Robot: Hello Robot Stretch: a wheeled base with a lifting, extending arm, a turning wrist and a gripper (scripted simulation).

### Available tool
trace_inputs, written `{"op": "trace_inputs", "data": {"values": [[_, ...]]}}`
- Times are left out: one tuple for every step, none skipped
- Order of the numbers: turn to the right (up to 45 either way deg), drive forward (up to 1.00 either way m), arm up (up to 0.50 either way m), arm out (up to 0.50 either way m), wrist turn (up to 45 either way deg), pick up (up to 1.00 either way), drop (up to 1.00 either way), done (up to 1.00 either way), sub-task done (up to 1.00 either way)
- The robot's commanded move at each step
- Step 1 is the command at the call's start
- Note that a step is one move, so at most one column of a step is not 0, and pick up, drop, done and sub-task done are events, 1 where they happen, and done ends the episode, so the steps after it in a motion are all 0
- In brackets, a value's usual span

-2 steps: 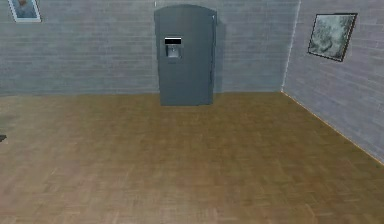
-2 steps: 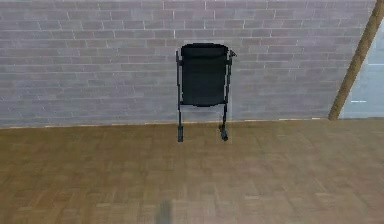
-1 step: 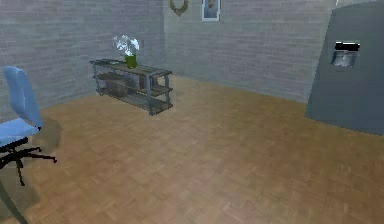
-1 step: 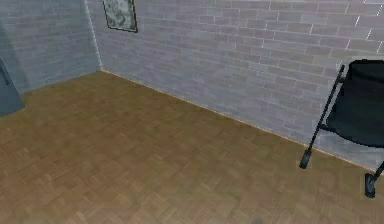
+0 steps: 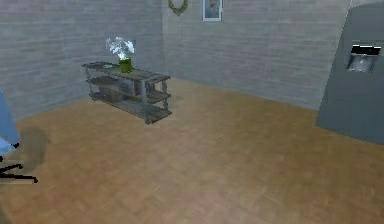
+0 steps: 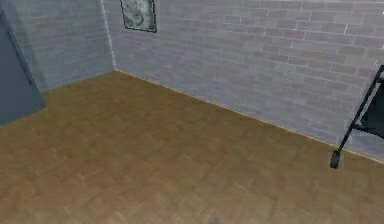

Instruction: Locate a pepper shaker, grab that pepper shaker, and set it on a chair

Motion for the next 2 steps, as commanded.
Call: {"op": "trace_inputs", "data": {"values": [[-45.0, 0.00, 0.00, 0.00, 0.0, 0.00, 0.00, 0.00, 0.00], [-3.0, 0.00, 0.00, 0.00, 0.0, 0.00, 0.00, 0.00, 0.00]]}}
